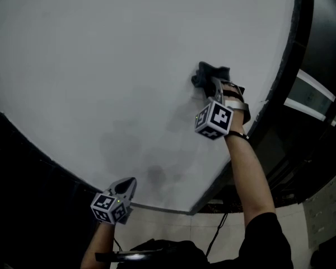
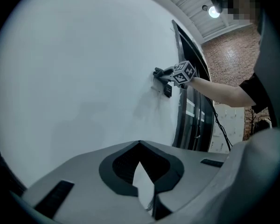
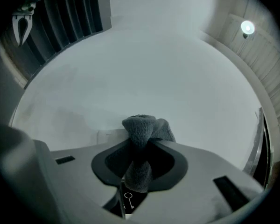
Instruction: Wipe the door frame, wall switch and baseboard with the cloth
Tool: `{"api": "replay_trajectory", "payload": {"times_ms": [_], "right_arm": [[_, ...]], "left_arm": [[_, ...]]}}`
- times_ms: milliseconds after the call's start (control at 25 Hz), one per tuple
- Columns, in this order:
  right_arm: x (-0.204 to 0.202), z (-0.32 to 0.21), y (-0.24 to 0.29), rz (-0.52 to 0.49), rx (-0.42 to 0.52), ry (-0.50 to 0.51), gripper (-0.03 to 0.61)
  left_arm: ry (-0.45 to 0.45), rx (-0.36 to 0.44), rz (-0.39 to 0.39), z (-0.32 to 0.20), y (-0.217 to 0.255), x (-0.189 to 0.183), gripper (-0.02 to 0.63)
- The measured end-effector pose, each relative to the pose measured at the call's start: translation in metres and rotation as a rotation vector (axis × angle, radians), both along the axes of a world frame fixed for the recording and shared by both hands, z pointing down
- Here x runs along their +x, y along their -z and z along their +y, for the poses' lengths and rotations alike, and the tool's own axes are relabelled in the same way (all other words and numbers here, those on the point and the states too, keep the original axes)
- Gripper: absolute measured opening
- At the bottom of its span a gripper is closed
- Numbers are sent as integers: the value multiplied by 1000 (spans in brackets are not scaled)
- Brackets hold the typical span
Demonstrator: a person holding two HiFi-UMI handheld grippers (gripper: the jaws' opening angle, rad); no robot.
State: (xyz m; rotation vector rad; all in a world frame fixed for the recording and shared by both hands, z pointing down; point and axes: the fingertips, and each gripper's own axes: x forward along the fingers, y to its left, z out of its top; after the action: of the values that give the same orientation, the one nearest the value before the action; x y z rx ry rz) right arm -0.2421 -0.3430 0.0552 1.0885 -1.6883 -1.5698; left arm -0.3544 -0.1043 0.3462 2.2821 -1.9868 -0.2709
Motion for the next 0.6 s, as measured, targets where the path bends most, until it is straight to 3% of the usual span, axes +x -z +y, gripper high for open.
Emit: {"api": "replay_trajectory", "payload": {"times_ms": [240,600], "right_arm": [[-3,0,-23,30,9,-33,86],[-2,0,-46,52,2,-44,86]], "left_arm": [[10,-22,22,4,-9,-12,2],[-16,-18,13,1,-8,-1,2]]}}
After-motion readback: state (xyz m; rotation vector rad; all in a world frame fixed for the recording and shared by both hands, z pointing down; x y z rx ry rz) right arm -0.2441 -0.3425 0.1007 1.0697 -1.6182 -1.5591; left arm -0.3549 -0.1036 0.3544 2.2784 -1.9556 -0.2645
